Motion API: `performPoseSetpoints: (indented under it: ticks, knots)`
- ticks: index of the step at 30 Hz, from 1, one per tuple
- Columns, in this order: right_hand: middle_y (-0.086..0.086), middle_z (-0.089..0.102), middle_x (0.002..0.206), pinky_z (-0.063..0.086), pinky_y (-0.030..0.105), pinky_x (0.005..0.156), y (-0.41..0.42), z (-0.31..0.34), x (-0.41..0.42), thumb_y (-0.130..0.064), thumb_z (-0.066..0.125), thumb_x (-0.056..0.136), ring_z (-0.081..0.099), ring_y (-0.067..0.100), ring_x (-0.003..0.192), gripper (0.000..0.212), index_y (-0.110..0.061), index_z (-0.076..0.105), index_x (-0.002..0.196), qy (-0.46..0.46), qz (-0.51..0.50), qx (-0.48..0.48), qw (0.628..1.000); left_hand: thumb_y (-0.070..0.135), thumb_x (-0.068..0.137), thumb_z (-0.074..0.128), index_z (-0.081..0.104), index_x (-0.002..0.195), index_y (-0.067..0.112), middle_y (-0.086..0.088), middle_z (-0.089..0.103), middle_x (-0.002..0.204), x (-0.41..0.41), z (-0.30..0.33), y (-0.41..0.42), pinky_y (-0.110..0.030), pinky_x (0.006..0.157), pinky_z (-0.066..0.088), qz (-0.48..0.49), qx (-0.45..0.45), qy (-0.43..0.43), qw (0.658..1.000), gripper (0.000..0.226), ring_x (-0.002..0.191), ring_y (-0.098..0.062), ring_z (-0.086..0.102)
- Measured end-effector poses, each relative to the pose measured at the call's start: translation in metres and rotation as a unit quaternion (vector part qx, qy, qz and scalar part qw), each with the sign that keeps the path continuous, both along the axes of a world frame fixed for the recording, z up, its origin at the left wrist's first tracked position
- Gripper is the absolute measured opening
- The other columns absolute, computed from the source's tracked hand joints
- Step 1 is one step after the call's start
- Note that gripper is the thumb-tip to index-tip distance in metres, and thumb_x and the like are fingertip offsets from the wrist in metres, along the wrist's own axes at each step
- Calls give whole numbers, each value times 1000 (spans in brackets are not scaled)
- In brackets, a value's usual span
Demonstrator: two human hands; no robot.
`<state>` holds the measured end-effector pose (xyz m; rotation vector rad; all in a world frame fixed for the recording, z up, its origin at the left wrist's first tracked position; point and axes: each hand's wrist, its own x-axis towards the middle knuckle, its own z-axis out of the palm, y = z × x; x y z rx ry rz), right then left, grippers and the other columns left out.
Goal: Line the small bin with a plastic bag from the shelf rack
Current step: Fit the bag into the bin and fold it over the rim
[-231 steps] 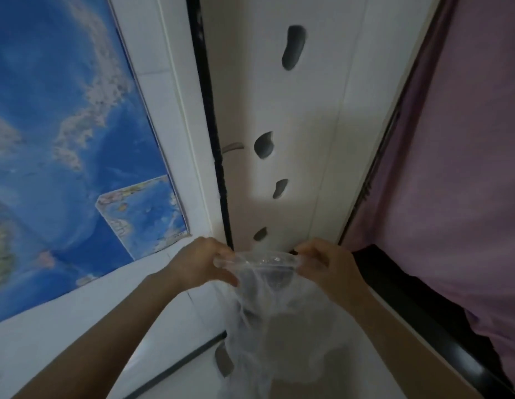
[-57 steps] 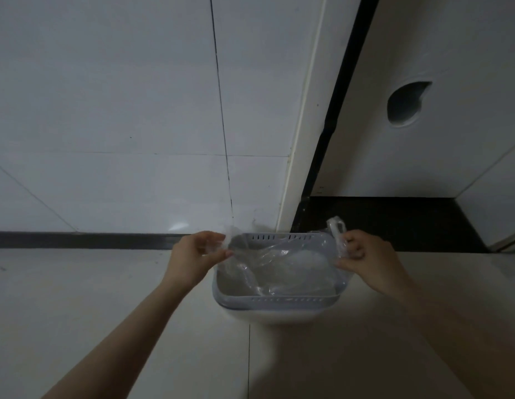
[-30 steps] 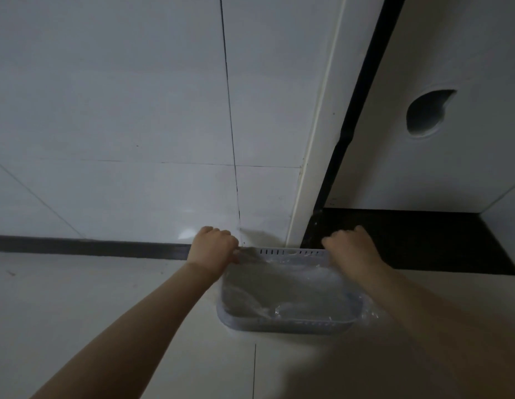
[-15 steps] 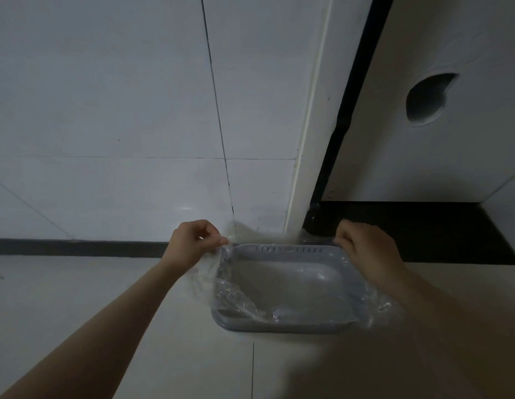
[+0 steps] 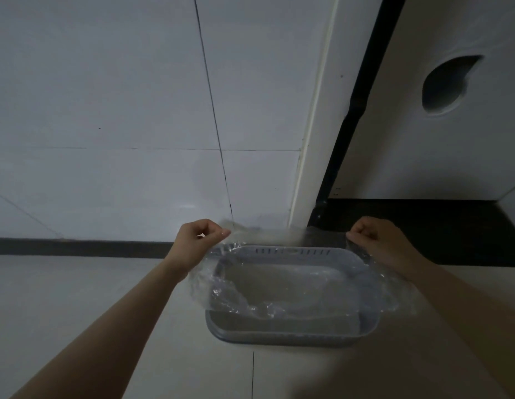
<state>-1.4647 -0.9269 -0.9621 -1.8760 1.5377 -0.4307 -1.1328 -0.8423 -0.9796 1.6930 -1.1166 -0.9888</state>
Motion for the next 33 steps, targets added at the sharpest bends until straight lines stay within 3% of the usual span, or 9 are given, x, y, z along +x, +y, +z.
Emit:
performPoseSetpoints:
  ticks: [7,10,13,16,18,22,26,29,33]
  knots:
    - [4,68,73,42,4,44,6,-28,-14,-18,61,85,64,4,56,13,-16,68,75,-61,-7,119,991,19,81,65,65,78,-4,-12,64,70,-5,-27,7,-22,60,55,-10,75,32,997,23,65,-21,61]
    - [3,69,76,46,12,45,16,-32,-18,-19,58,87,66,4,58,14,-21,67,77,-56,-23,164,985,20,84,63,66,83,-6,-20,66,78,-2,-30,16,-34,68,56,-17,118,46,992,25,72,-28,63]
    - [20,69,91,49,31,65,23,-27,-25,-18,55,90,68,30,83,15,-12,68,85,-104,-75,195,972,28,86,60,67,93,-1,-28,67,93,6,-25,30,-44,78,53,-23,154,37,987,30,82,-34,64]
    - [13,69,99,46,34,80,29,-4,-37,-24,56,90,64,28,95,13,-17,67,95,-117,-129,92,980,29,85,58,65,106,11,-14,67,105,14,-1,39,-32,82,47,41,77,3,996,29,96,-26,62]
    - [-2,67,101,44,21,79,39,19,-45,-24,59,88,62,12,96,16,-28,63,102,-118,-116,3,986,29,84,61,62,113,20,-2,64,112,13,22,44,-20,82,43,46,-14,-89,995,30,100,-12,59]
    - [-31,58,100,36,-6,73,82,55,-51,-39,65,76,52,-20,95,26,-44,60,101,-86,-23,-70,994,44,78,58,67,103,28,13,64,109,-42,68,50,-6,89,40,-108,-139,-196,965,31,103,4,57]
    - [-17,62,108,39,11,86,111,52,-57,-42,71,65,55,-2,103,50,-32,61,113,-52,23,-53,997,54,74,64,64,111,34,17,61,112,-139,77,44,-15,94,41,-264,-153,-195,932,41,105,3,55]
    - [-24,57,106,41,14,83,124,42,-66,-42,81,56,54,0,102,63,-41,52,112,-54,45,-52,996,65,58,70,59,118,33,13,63,120,-191,63,44,-20,93,43,-284,-133,-271,910,69,106,-4,57]
    - [-10,68,94,50,32,77,139,20,-72,-26,77,71,62,15,89,32,-25,67,100,-27,27,-158,987,58,57,72,66,107,35,9,72,102,-210,46,61,-24,73,47,-222,-135,-324,910,55,90,-14,66]
